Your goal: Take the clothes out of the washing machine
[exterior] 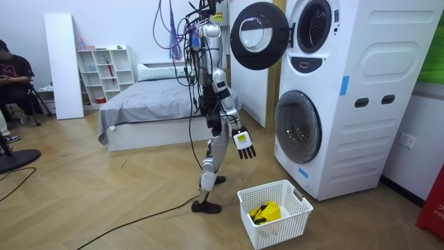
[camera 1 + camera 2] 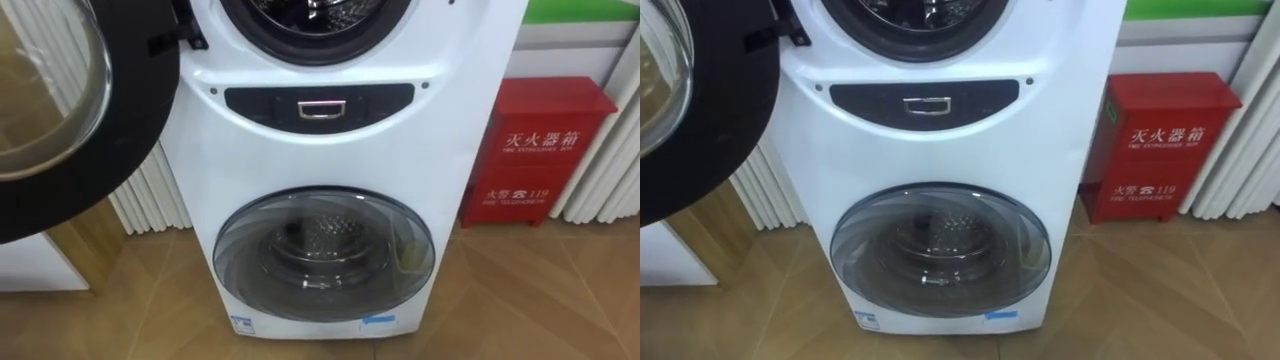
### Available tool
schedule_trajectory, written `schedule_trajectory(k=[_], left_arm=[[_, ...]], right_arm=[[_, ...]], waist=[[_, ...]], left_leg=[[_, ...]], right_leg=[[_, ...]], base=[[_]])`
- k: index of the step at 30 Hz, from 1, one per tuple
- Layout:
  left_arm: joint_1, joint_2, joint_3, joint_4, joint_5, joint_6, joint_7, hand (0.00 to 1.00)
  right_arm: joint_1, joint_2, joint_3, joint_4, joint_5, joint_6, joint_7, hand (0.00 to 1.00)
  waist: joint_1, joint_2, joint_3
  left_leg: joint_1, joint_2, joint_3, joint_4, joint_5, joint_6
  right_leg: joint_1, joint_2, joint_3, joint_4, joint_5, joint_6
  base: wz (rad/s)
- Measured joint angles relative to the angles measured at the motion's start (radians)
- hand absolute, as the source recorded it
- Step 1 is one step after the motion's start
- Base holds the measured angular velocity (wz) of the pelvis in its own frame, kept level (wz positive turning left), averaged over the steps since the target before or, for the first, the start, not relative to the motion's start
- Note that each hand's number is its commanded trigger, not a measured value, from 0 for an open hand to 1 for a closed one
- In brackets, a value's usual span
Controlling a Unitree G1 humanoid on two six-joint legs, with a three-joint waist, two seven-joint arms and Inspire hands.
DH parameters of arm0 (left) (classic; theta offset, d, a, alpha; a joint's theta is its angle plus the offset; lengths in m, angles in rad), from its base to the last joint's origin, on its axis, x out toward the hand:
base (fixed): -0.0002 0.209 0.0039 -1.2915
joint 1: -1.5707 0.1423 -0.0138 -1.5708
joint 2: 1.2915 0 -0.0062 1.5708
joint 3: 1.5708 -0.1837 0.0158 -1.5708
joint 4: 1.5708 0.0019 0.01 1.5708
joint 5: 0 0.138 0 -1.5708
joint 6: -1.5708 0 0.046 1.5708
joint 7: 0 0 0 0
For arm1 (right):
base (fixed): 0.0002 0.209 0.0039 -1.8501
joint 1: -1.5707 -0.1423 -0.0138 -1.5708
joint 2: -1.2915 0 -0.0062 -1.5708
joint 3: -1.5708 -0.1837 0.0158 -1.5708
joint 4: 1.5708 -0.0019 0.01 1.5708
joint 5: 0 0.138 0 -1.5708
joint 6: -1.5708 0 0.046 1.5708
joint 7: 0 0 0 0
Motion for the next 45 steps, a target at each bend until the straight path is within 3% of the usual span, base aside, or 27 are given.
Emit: schedule_trajectory(k=[5, 11, 14, 16, 19, 23, 24, 26, 28, 32, 33, 36, 38, 40, 43, 45], left_arm=[[-0.011, 0.0, 0.007, -0.002, -0.077, -0.008, 0.0, 0.0], [-0.021, 0.003, 0.109, -0.106, -0.07, -0.013, 0.006, 0.0], [-0.036, 0.035, 0.121, -0.253, -0.069, -0.013, 0.044, 0.0], [-0.074, 0.074, 0.124, -0.368, -0.072, -0.015, 0.08, 0.0], [-0.134, 0.1, 0.173, -0.476, -0.075, -0.018, 0.112, 0.0], [-0.166, 0.137, 0.199, -0.658, -0.07, -0.019, 0.138, 0.0], [-0.18, 0.144, 0.206, -0.668, -0.078, 0.021, 0.147, 0.0], [-0.181, 0.145, 0.209, -0.689, -0.065, 0.041, 0.151, 0.0], [-0.182, 0.146, 0.214, -0.778, -0.064, 0.135, 0.151, 0.0], [-0.182, 0.149, 0.209, -0.882, -0.008, 0.239, 0.154, 0.0], [-0.182, 0.15, 0.207, -0.935, -0.008, 0.293, 0.154, 0.0], [-0.182, 0.176, 0.161, -0.961, 0.033, 0.332, 0.155, 0.0], [-0.182, 0.186, 0.149, -1.019, 0.066, 0.388, 0.15, 0.0], [-0.182, 0.19, 0.123, -1.115, 0.069, 0.457, 0.149, 0.0], [-0.182, 0.201, 0.083, -1.18, 0.082, 0.496, 0.149, 0.0], [-0.182, 0.201, 0.034, -1.198, 0.149, 0.507, 0.148, 0.0]], right_arm=[[0.001, 0.0, 0.004, 0.001, 0.001, -0.021, 0.011, 0.0], [0.005, -0.002, -0.022, 0.004, -0.048, -0.027, 0.028, 0.0], [0.006, -0.009, -0.037, 0.001, -0.064, -0.027, 0.03, 0.0], [0.005, -0.013, -0.055, -0.003, -0.083, -0.034, 0.033, 0.0], [0.011, -0.014, -0.078, -0.002, -0.081, -0.047, 0.042, 0.0], [0.029, -0.018, -0.086, -0.003, -0.093, -0.049, 0.042, 0.0], [0.029, -0.024, -0.088, -0.004, -0.109, -0.049, 0.044, 0.0], [0.035, -0.024, -0.096, -0.005, -0.123, -0.049, 0.043, 0.0], [0.041, -0.023, -0.129, -0.003, -0.14, -0.048, 0.055, 0.0], [0.05, -0.021, -0.16, -0.005, -0.152, -0.048, 0.061, 0.0], [0.059, -0.016, -0.176, -0.008, -0.169, -0.047, 0.068, 0.0], [0.057, -0.019, -0.196, -0.008, -0.191, -0.049, 0.086, 0.0], [0.057, -0.019, -0.205, -0.003, -0.193, -0.053, 0.094, 0.0], [0.059, -0.022, -0.216, 0.001, -0.193, -0.053, 0.102, 0.0], [0.056, -0.019, -0.218, 0.004, -0.192, -0.056, 0.108, 0.0], [0.049, -0.019, -0.195, 0.014, -0.183, -0.059, 0.107, 0.0]], waist=[[0.0, 0.003, 0.0028], [-0.006, 0.022, 0.0063], [-0.004, 0.031, 0.0031], [0.002, 0.042, -0.0007], [-0.001, 0.06, -0.0119], [-0.008, 0.076, -0.0153], [-0.011, 0.082, -0.0133], [-0.009, 0.084, -0.0129], [-0.004, 0.078, -0.0136], [-0.001, 0.07, -0.0084], [0.002, 0.067, -0.0075], [0.011, 0.064, -0.0047], [0.022, 0.057, -0.0039], [0.033, 0.055, 0.0114], [0.04, 0.057, 0.0211], [0.036, 0.058, 0.0234]], left_leg=[[0.001, -0.005, -0.001, 0.001, -0.001, 0.003], [-0.006, -0.014, -0.014, 0.014, -0.006, 0.012], [-0.007, -0.016, -0.02, 0.02, -0.004, 0.015], [-0.008, -0.017, -0.023, 0.025, -0.004, 0.016], [0.0, -0.018, -0.024, 0.022, -0.003, 0.016], [0.011, -0.019, -0.026, 0.016, -0.003, 0.016], [0.008, -0.019, -0.027, 0.017, -0.003, 0.016], [0.005, -0.019, -0.03, 0.017, -0.003, 0.016], [-0.006, -0.02, -0.033, 0.017, -0.003, 0.016], [-0.031, -0.024, -0.056, 0.029, -0.003, 0.016], [-0.039, -0.024, -0.063, 0.032, -0.003, 0.016], [-0.048, -0.027, -0.074, 0.034, -0.003, 0.016], [-0.06, -0.031, -0.088, 0.042, -0.003, 0.016], [-0.078, -0.036, -0.121, 0.052, -0.003, 0.016], [-0.104, -0.033, -0.141, 0.067, -0.001, 0.019], [-0.127, -0.038, -0.149, 0.083, 0.0, 0.02]], right_leg=[[0.004, -0.005, -0.005, 0.0, 0.0, 0.0], [0.014, -0.012, -0.014, -0.001, 0.0, 0.007], [0.015, -0.013, -0.019, 0.0, 0.001, 0.01], [0.018, -0.013, -0.02, 0.0, 0.002, 0.011], [0.025, -0.013, -0.021, -0.002, 0.002, 0.011], [0.033, -0.013, -0.022, -0.001, 0.002, 0.011], [0.032, -0.013, -0.028, -0.002, 0.002, 0.011], [0.031, -0.012, -0.025, -0.002, 0.002, 0.011], [0.027, -0.011, -0.018, -0.003, 0.002, 0.011], [0.012, -0.009, -0.005, -0.004, 0.002, 0.012], [0.009, -0.007, 0.003, -0.004, 0.002, 0.012], [0.006, -0.007, 0.006, -0.005, 0.002, 0.012], [0.006, -0.006, 0.009, -0.017, 0.003, 0.012], [0.007, -0.002, 0.033, -0.021, 0.007, 0.012], [-0.003, 0.005, 0.079, -0.022, 0.012, 0.011], [-0.006, 0.006, 0.08, -0.023, 0.014, 0.012]], base=[[0.0], [0.07], [0.07], [0.05], [0.0], [0.0], [0.06], [0.06], [0.07], [0.19], [0.19], [0.16], [0.18], [0.36], [0.34], [0.35]])
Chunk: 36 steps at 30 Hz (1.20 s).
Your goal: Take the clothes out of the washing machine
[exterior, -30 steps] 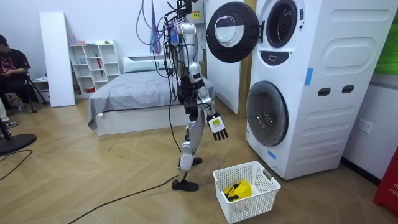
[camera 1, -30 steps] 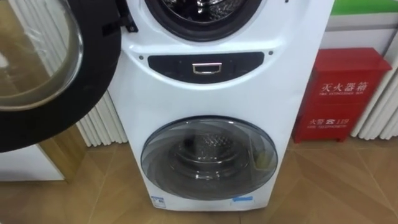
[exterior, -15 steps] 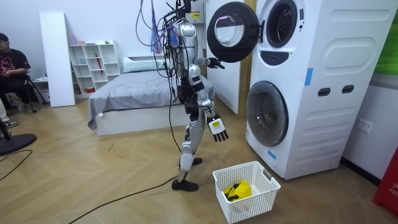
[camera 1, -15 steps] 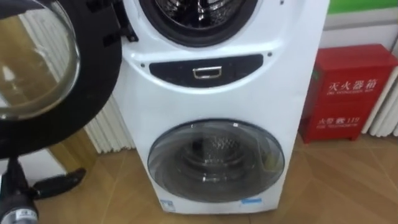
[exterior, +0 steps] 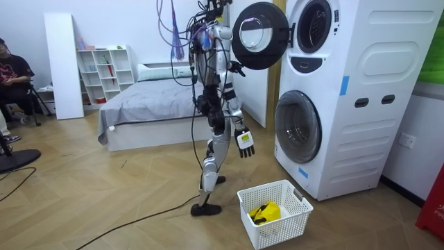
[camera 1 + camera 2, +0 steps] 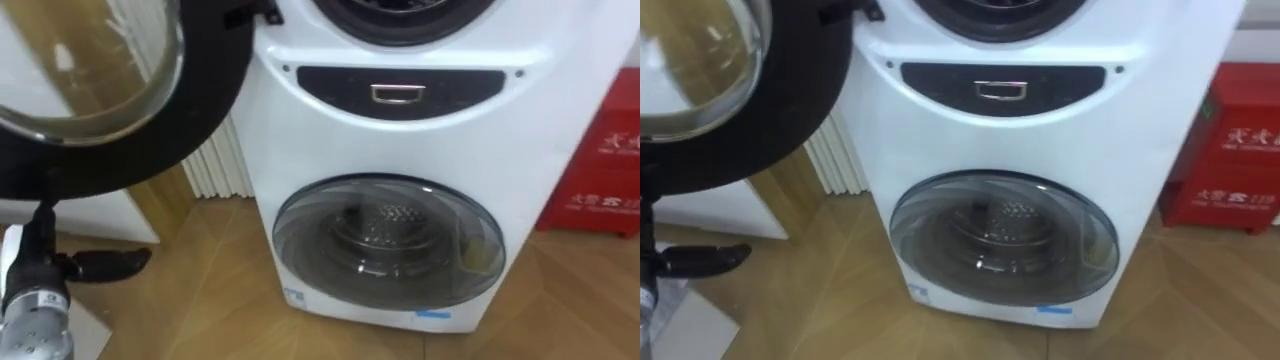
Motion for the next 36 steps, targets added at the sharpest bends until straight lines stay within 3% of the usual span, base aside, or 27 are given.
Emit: schedule_trajectory(k=[5, 7, 11, 16, 20, 23, 25, 26, 27, 28, 29, 30, 31, 32, 33, 35, 36], left_arm=[[0.0, -0.011, -0.08, -0.07, 0.096, 0.076, -0.032, 0.0], [0.025, -0.035, -0.112, -0.136, 0.161, 0.132, -0.035, 0.0], [0.124, -0.066, -0.135, -0.247, 0.224, 0.134, -0.054, 0.0], [0.174, -0.154, -0.197, -0.322, 0.254, 0.134, -0.061, 0.0], [0.174, -0.178, -0.234, -0.331, 0.256, 0.134, -0.062, 0.0], [0.176, -0.196, -0.252, -0.331, 0.256, 0.134, -0.062, 0.0], [0.188, -0.203, -0.273, -0.331, 0.257, 0.133, -0.064, 0.0], [0.192, -0.203, -0.281, -0.332, 0.257, 0.133, -0.066, 0.0], [0.206, -0.203, -0.298, -0.339, 0.259, 0.133, -0.069, 0.0], [0.22, -0.203, -0.302, -0.347, 0.264, 0.133, -0.069, 0.0], [0.23, -0.203, -0.312, -0.352, 0.276, 0.133, -0.069, 0.0], [0.23, -0.204, -0.326, -0.356, 0.291, 0.133, -0.069, 0.0], [0.231, -0.204, -0.338, -0.356, 0.309, 0.133, -0.079, 0.0], [0.231, -0.201, -0.344, -0.356, 0.313, 0.133, -0.088, 0.0], [0.231, -0.192, -0.359, -0.356, 0.313, 0.133, -0.101, 0.0], [0.231, -0.168, -0.406, -0.357, 0.313, 0.133, -0.121, 0.0], [0.231, -0.157, -0.446, -0.366, 0.315, 0.132, -0.144, 0.0]], right_arm=[[-0.028, 0.003, 0.037, 0.048, 0.023, 0.0, 0.022, 0.0], [-0.057, 0.003, 0.048, 0.087, 0.027, -0.001, 0.026, 0.0], [-0.078, -0.001, 0.12, 0.123, 0.044, -0.01, 0.018, 0.0], [-0.115, 0.011, 0.198, 0.19, 0.068, -0.049, -0.002, 0.0], [-0.125, 0.015, 0.211, 0.192, 0.114, -0.083, -0.021, 0.0], [-0.124, 0.018, 0.238, 0.191, 0.147, -0.089, -0.037, 0.0], [-0.122, 0.022, 0.238, 0.192, 0.146, -0.09, -0.046, 0.0], [-0.121, 0.023, 0.238, 0.192, 0.145, -0.089, -0.045, 0.0], [-0.123, 0.02, 0.238, 0.192, 0.145, -0.088, -0.042, 0.0], [-0.126, 0.021, 0.238, 0.189, 0.145, -0.089, -0.04, 0.0], [-0.124, 0.024, 0.238, 0.177, 0.143, -0.091, -0.04, 0.0], [-0.122, 0.028, 0.237, 0.172, 0.137, -0.09, -0.044, 0.0], [-0.123, 0.031, 0.237, 0.172, 0.122, -0.09, -0.041, 0.0], [-0.126, 0.03, 0.236, 0.172, 0.118, -0.092, -0.04, 0.0], [-0.127, 0.029, 0.236, 0.174, 0.109, -0.104, -0.039, 0.0], [-0.125, 0.027, 0.237, 0.189, 0.105, -0.115, -0.044, 0.0], [-0.124, 0.025, 0.24, 0.208, 0.111, -0.115, -0.053, 0.0]], waist=[[-0.014, -0.001, -0.0005], [-0.027, -0.001, -0.0007], [-0.04, -0.001, -0.0009], [-0.043, -0.004, -0.0025], [-0.043, -0.01, -0.0063], [-0.043, -0.024, -0.0147], [-0.053, -0.03, -0.018], [-0.055, -0.03, -0.0182], [-0.05, -0.03, -0.0183], [-0.046, -0.029, -0.0183], [-0.048, -0.026, -0.019], [-0.063, -0.016, -0.0148], [-0.073, -0.022, -0.0188], [-0.079, -0.023, -0.019], [-0.101, -0.027, -0.0212], [-0.126, -0.041, -0.0288], [-0.125, -0.04, -0.029]], left_leg=[[-0.015, -0.013, -0.015, 0.004, 0.01, 0.015], [-0.017, -0.015, -0.016, -0.002, 0.016, 0.024], [-0.02, -0.015, -0.013, -0.004, 0.024, 0.037], [-0.02, -0.021, -0.016, -0.011, 0.048, 0.058], [-0.02, -0.038, -0.012, -0.053, 0.091, 0.07], [-0.02, -0.048, 0.0, -0.086, 0.127, 0.067], [-0.021, -0.053, 0.007, -0.087, 0.144, 0.061], [-0.019, -0.052, 0.008, -0.084, 0.146, 0.056], [-0.022, -0.043, 0.008, -0.022, 0.111, 0.051], [-0.019, -0.031, 0.009, 0.036, 0.062, 0.04], [-0.017, 0.0, 0.004, 0.128, -0.032, 0.011], [-0.027, 0.004, -0.015, 0.148, -0.067, 0.022], [-0.022, 0.003, -0.021, 0.127, -0.064, 0.027], [-0.016, 0.003, -0.021, 0.105, -0.056, 0.036], [-0.002, 0.003, -0.007, 0.047, -0.025, 0.046], [0.025, 0.006, 0.073, -0.035, 0.026, 0.055], [0.046, 0.008, 0.145, -0.068, 0.052, 0.057]], right_leg=[[-0.002, -0.003, 0.021, 0.003, 0.001, 0.001], [-0.004, -0.002, 0.036, 0.001, 0.016, 0.0], [-0.013, -0.004, 0.036, 0.003, 0.038, 0.003], [-0.014, -0.008, 0.032, 0.003, 0.066, 0.004], [-0.034, -0.025, 0.032, 0.001, 0.07, 0.01], [-0.051, -0.038, 0.031, -0.006, 0.064, 0.02], [-0.054, -0.04, 0.03, -0.032, 0.042, 0.046], [-0.056, -0.051, 0.022, -0.03, 0.042, 0.044], [-0.057, -0.074, -0.027, -0.023, 0.043, 0.044], [-0.057, -0.083, -0.049, -0.014, 0.042, 0.045], [-0.058, -0.088, -0.083, 0.007, 0.041, 0.046], [-0.06, -0.071, -0.097, 0.035, 0.036, 0.033], [-0.071, -0.056, -0.072, 0.033, 0.02, -0.008], [-0.077, -0.05, -0.069, 0.023, 0.017, -0.014], [-0.091, -0.039, -0.058, 0.001, 0.018, -0.015], [-0.11, -0.035, -0.02, -0.012, 0.038, -0.017], [-0.113, -0.049, 0.014, -0.008, 0.058, 0.006]], base=[[0.26], [0.09], [-0.04], [0.02], [-0.02], [-0.15], [-0.12], [-0.18], [-0.4], [-0.66], [-0.49], [-0.21], [0.12], [0.36], [0.58], [0.74], [0.47]])
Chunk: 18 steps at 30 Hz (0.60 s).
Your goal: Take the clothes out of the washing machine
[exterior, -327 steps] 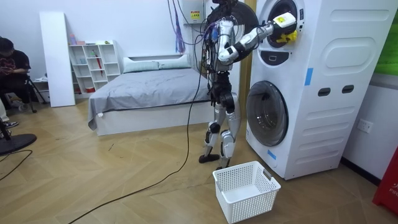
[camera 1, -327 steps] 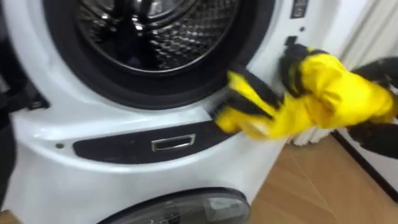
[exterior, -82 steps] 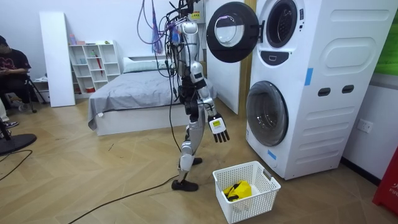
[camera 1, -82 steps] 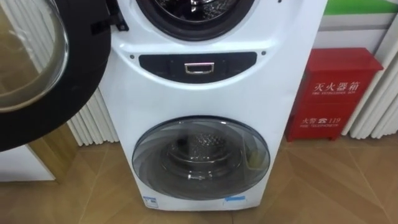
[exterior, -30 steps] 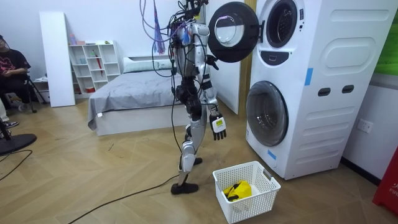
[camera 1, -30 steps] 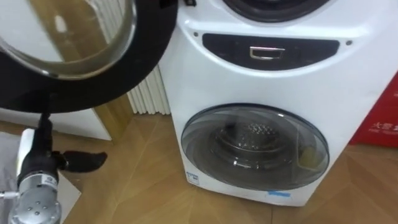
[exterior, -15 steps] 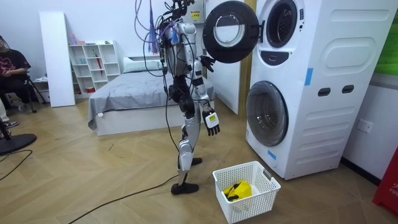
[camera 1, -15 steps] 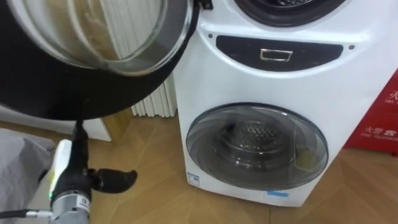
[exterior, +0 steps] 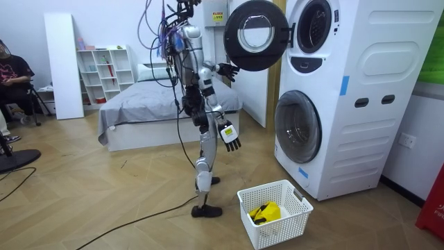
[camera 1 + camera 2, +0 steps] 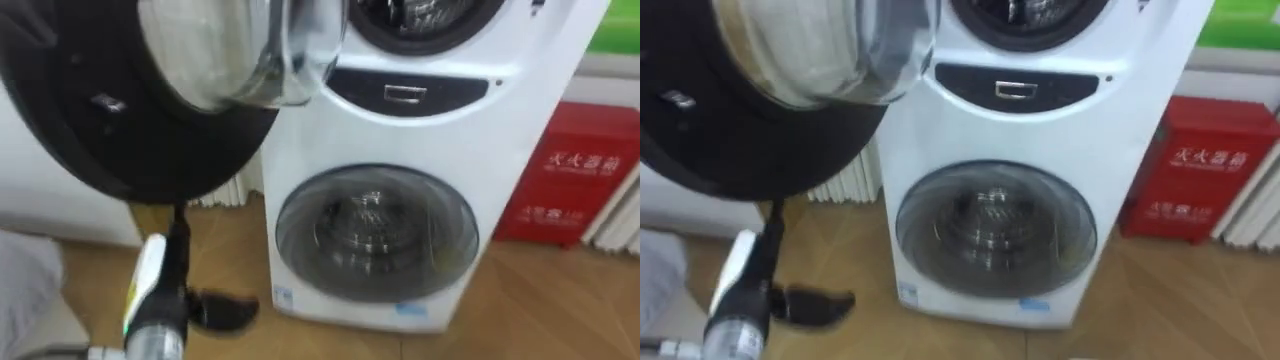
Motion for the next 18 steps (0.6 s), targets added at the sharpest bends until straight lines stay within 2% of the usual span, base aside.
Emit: schedule_trajectory(k=[1, 2, 4, 6, 7, 9, 10, 11, 13, 14, 15, 16, 18], left_arm=[[0.0, 0.001, -0.047, -0.009, 0.019, 0.0, -0.017, 0.0], [0.0, 0.002, -0.069, -0.012, 0.026, 0.0, -0.021, 0.0], [0.0, 0.017, -0.13, -0.026, 0.036, 0.0, -0.055, 0.0], [0.0, 0.028, -0.166, -0.031, 0.054, -0.014, -0.086, 0.0], [-0.002, 0.028, -0.178, -0.031, 0.07, -0.04, -0.098, 0.0], [-0.074, 0.03, -0.28, -0.038, 0.099, -0.179, -0.159, 0.0], [-0.155, 0.017, -0.327, -0.038, 0.1, -0.273, -0.187, 0.0], [-0.2, 0.005, -0.34, -0.037, 0.101, -0.316, -0.196, 0.0], [-0.363, -0.066, -0.358, -0.033, 0.101, -0.48, -0.214, 0.0], [-0.384, -0.08, -0.361, -0.028, 0.101, -0.516, -0.216, 0.0], [-0.404, -0.103, -0.375, -0.006, 0.106, -0.582, -0.222, 0.0], [-0.405, -0.118, -0.399, 0.021, 0.107, -0.625, -0.231, 0.0], [-0.393, -0.113, -0.439, 0.057, 0.127, -0.654, -0.252, 0.0]], right_arm=[[-0.007, 0.002, 0.004, 0.016, 0.007, 0.0, -0.011, 0.0], [-0.012, 0.007, 0.01, 0.025, 0.015, 0.0, -0.016, 0.0], [-0.03, 0.034, 0.036, 0.047, 0.046, -0.001, -0.023, 0.0], [-0.043, 0.044, 0.04, 0.047, 0.063, -0.006, -0.025, 0.0], [-0.045, 0.046, 0.04, 0.041, 0.071, -0.006, -0.026, 0.0], [-0.044, 0.046, 0.051, 0.011, 0.082, -0.007, -0.037, 0.0], [-0.043, 0.046, 0.069, -0.009, 0.08, -0.006, -0.04, 0.0], [-0.042, 0.046, 0.08, -0.018, 0.079, -0.006, -0.039, 0.0], [-0.037, 0.043, 0.12, -0.045, 0.078, -0.005, -0.03, 0.0], [-0.035, 0.042, 0.128, -0.05, 0.077, -0.004, -0.029, 0.0], [-0.029, 0.041, 0.148, -0.058, 0.077, -0.004, -0.023, 0.0], [-0.026, 0.043, 0.16, -0.06, 0.076, -0.004, -0.02, 0.0], [-0.024, 0.046, 0.159, -0.061, 0.073, -0.003, -0.011, 0.0]], waist=[[0.014, 0.009, 0.0034], [0.015, 0.013, 0.0055], [0.017, 0.013, 0.0059], [0.005, 0.013, 0.0073], [-0.005, 0.011, 0.0085], [-0.038, 0.008, 0.0124], [-0.06, 0.004, 0.0161], [-0.074, 0.001, 0.0183], [-0.122, -0.01, 0.0257], [-0.131, -0.012, 0.0269], [-0.14, -0.01, 0.0248], [-0.146, -0.008, 0.0231], [-0.173, -0.005, 0.0213]], left_leg=[[0.014, 0.0, 0.054, -0.023, 0.018, -0.001], [0.019, 0.001, 0.072, -0.031, 0.025, -0.002], [0.031, -0.003, 0.109, -0.037, 0.028, 0.01], [0.035, 0.0, 0.117, -0.036, 0.023, 0.017], [0.036, 0.001, 0.121, -0.036, 0.022, 0.018], [0.037, 0.008, 0.143, -0.039, 0.02, 0.022], [0.04, 0.014, 0.156, -0.041, 0.019, 0.023], [0.044, 0.015, 0.161, -0.042, 0.019, 0.023], [0.067, 0.012, 0.166, -0.058, 0.018, 0.021], [0.078, 0.01, 0.166, -0.065, 0.017, 0.02], [0.099, 0.007, 0.166, -0.078, 0.013, 0.014], [0.114, 0.003, 0.166, -0.083, 0.005, 0.006], [0.123, 0.008, 0.164, -0.082, -0.001, -0.004]], right_leg=[[-0.006, -0.006, 0.039, 0.001, 0.013, 0.021], [-0.007, -0.006, 0.056, 0.0, 0.018, 0.027], [-0.009, -0.006, 0.111, -0.001, 0.058, 0.05], [-0.009, -0.003, 0.125, -0.003, 0.06, 0.049], [-0.009, -0.003, 0.127, -0.003, 0.059, 0.05], [-0.018, -0.004, 0.127, -0.004, 0.055, 0.042], [-0.023, -0.004, 0.128, -0.004, 0.052, 0.035], [-0.023, -0.004, 0.129, -0.005, 0.051, 0.035], [-0.024, -0.003, 0.143, -0.007, 0.05, 0.031], [-0.023, -0.002, 0.153, -0.009, 0.051, 0.03], [-0.021, -0.001, 0.162, -0.009, 0.052, 0.027], [-0.021, 0.003, 0.17, -0.008, 0.053, 0.026], [-0.021, 0.014, 0.183, -0.004, 0.054, 0.024]], base=[[0.28], [0.08], [-0.09], [-0.26], [-0.24], [-0.37], [-0.44], [-0.4], [-0.52], [-0.8], [-0.86], [-0.77], [-0.3]])
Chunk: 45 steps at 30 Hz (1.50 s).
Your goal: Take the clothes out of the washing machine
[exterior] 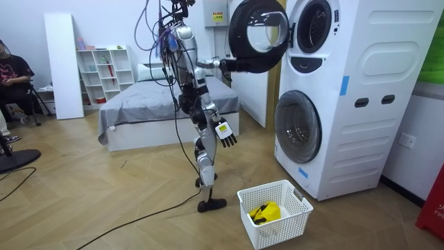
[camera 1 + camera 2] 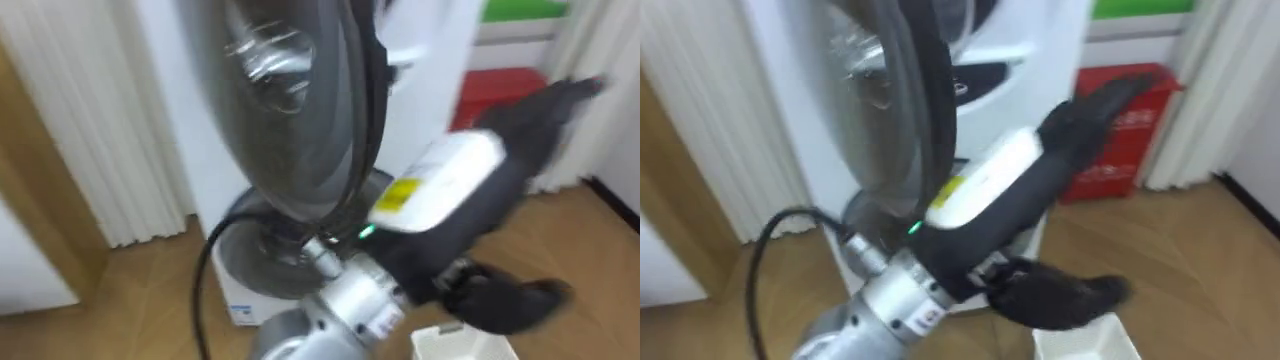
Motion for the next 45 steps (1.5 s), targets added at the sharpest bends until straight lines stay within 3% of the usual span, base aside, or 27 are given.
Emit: schedule_trajectory(k=[2, 4, 5, 7, 10, 13, 17, 20, 24, 27, 33, 35, 38, 41, 42, 43, 45], left_arm=[[0.012, 0.02, -0.02, 0.042, 0.019, -0.005, -0.025, 0.0], [0.012, 0.024, -0.023, 0.107, 0.022, -0.004, -0.046, 0.0], [0.012, 0.024, -0.023, 0.116, 0.023, -0.004, -0.047, 0.0], [0.011, 0.024, -0.023, 0.125, 0.024, -0.004, -0.057, 0.0], [0.011, 0.023, -0.032, 0.129, 0.031, -0.004, -0.057, 0.0], [0.01, 0.023, -0.055, 0.135, 0.046, -0.005, -0.057, 0.0], [0.01, 0.024, -0.087, 0.155, 0.047, -0.009, -0.059, 0.0], [0.01, 0.024, -0.101, 0.174, 0.068, -0.022, -0.059, 0.0], [0.011, 0.025, -0.11, 0.232, 0.087, -0.028, -0.066, 0.0], [0.012, 0.033, -0.112, 0.274, 0.088, -0.024, -0.085, 0.0], [0.116, 0.074, -0.09, 0.318, 0.108, -0.021, -0.09, 0.0], [0.167, 0.08, -0.05, 0.38, 0.11, -0.017, -0.089, 0.0], [0.259, 0.099, 0.068, 0.527, 0.121, -0.006, -0.063, 0.0], [0.333, 0.115, 0.237, 0.769, 0.116, 0.003, 0.017, 0.0], [0.36, 0.118, 0.322, 0.877, 0.103, 0.004, 0.061, 0.0], [0.383, 0.127, 0.419, 0.976, 0.072, 0.005, 0.108, 0.0], [0.426, 0.157, 0.546, 1.101, 0.01, 0.004, 0.182, 0.0]], right_arm=[[0.001, -0.001, 0.0, -0.002, 0.0, 0.01, 0.004, 0.0], [0.001, -0.006, 0.007, -0.003, 0.0, 0.021, 0.008, 0.0], [0.0, -0.006, 0.006, -0.003, 0.0, 0.021, 0.01, 0.0], [-0.003, -0.003, 0.006, -0.003, 0.001, 0.021, 0.016, 0.0], [-0.011, -0.003, 0.007, -0.003, -0.001, 0.02, 0.024, 0.0], [-0.014, -0.003, 0.022, -0.003, -0.002, 0.02, 0.023, 0.0], [-0.019, -0.005, 0.039, -0.002, -0.005, 0.02, 0.024, 0.0], [-0.018, -0.013, 0.04, -0.005, -0.004, 0.02, 0.025, 0.0], [-0.006, -0.021, 0.038, -0.042, -0.005, 0.031, 0.023, 0.0], [-0.006, -0.013, 0.038, -0.045, -0.005, 0.042, 0.02, 0.0], [0.017, 0.001, 0.036, -0.092, -0.033, 0.061, 0.006, 0.0], [0.022, 0.001, 0.028, -0.117, -0.056, 0.082, 0.012, 0.0], [0.048, 0.005, -0.012, -0.159, -0.078, 0.086, 0.011, 0.0], [0.087, -0.003, -0.049, -0.181, -0.075, 0.11, 0.01, 0.0], [0.119, -0.005, -0.064, -0.204, -0.079, 0.116, 0.003, 0.0], [0.139, -0.008, -0.079, -0.213, -0.078, 0.119, -0.001, 0.0], [0.16, -0.018, -0.094, -0.224, -0.082, 0.129, -0.003, 0.0]], waist=[[-0.016, 0.007, -0.0045], [-0.02, 0.021, -0.0125], [-0.023, 0.022, -0.0132], [-0.036, 0.019, -0.0111], [-0.041, 0.015, -0.0086], [-0.044, 0.015, -0.0065], [-0.046, 0.018, -0.0014], [-0.051, 0.022, 0.0017], [-0.046, 0.028, 0.0051], [-0.042, 0.028, 0.0051], [-0.016, 0.015, 0.0117], [0.004, 0.007, 0.0102], [0.044, -0.008, 0.004], [0.09, -0.03, -0.0047], [0.119, -0.037, -0.0135], [0.147, -0.042, -0.0173], [0.17, -0.042, -0.0242]], left_leg=[[0.004, 0.007, -0.001, 0.001, -0.003, -0.007], [0.008, 0.013, -0.032, 0.0, -0.01, -0.021], [0.008, 0.016, -0.035, 0.0, -0.012, -0.023], [0.013, 0.023, -0.039, 0.0, -0.014, -0.027], [0.029, 0.028, -0.043, -0.002, -0.018, -0.033], [0.036, 0.04, -0.051, -0.003, -0.027, -0.048], [0.058, 0.06, -0.05, -0.014, -0.028, -0.051], [0.078, 0.062, -0.055, -0.033, -0.032, -0.057], [0.085, 0.061, -0.055, -0.043, -0.034, -0.061], [0.093, 0.059, -0.056, -0.047, -0.036, -0.064], [0.096, 0.057, -0.056, -0.05, -0.036, -0.064], [0.094, 0.057, -0.056, -0.051, -0.036, -0.064], [0.096, 0.061, -0.056, -0.057, -0.036, -0.064], [0.111, 0.065, -0.072, -0.06, -0.036, -0.064], [0.115, 0.066, -0.083, -0.061, -0.036, -0.065], [0.127, 0.067, -0.081, -0.061, -0.037, -0.065], [0.138, 0.068, -0.098, -0.062, -0.037, -0.066]], right_leg=[[-0.001, 0.007, 0.001, 0.002, 0.004, -0.007], [-0.001, 0.024, 0.007, 0.005, -0.01, -0.035], [0.0, 0.027, 0.007, 0.007, -0.017, -0.046], [0.003, 0.038, 0.006, 0.021, -0.046, -0.095], [0.019, 0.046, 0.014, 0.021, -0.057, -0.114], [0.03, 0.058, 0.022, 0.034, -0.054, -0.109], [0.038, 0.074, 0.025, 0.049, -0.043, -0.074], [0.049, 0.078, 0.025, 0.046, -0.052, -0.06], [0.046, 0.078, 0.024, 0.046, -0.052, -0.06], [0.048, 0.075, -0.002, 0.048, -0.052, -0.06], [0.044, 0.073, -0.005, 0.05, -0.053, -0.058], [0.037, 0.074, -0.007, 0.052, -0.055, -0.055], [0.035, 0.077, -0.043, 0.052, -0.056, -0.053], [0.053, 0.081, -0.068, 0.051, -0.056, -0.053], [0.056, 0.081, -0.084, 0.051, -0.056, -0.053], [0.065, 0.082, -0.092, 0.051, -0.056, -0.053], [0.071, 0.081, -0.122, 0.058, -0.056, -0.053]], base=[[-0.11], [-0.12], [0.0], [0.08], [-0.03], [-0.02], [-0.05], [-0.04], [-0.05], [-0.06], [-0.07], [-0.15], [-0.06], [0.12], [-0.05], [-0.11], [-0.11]])
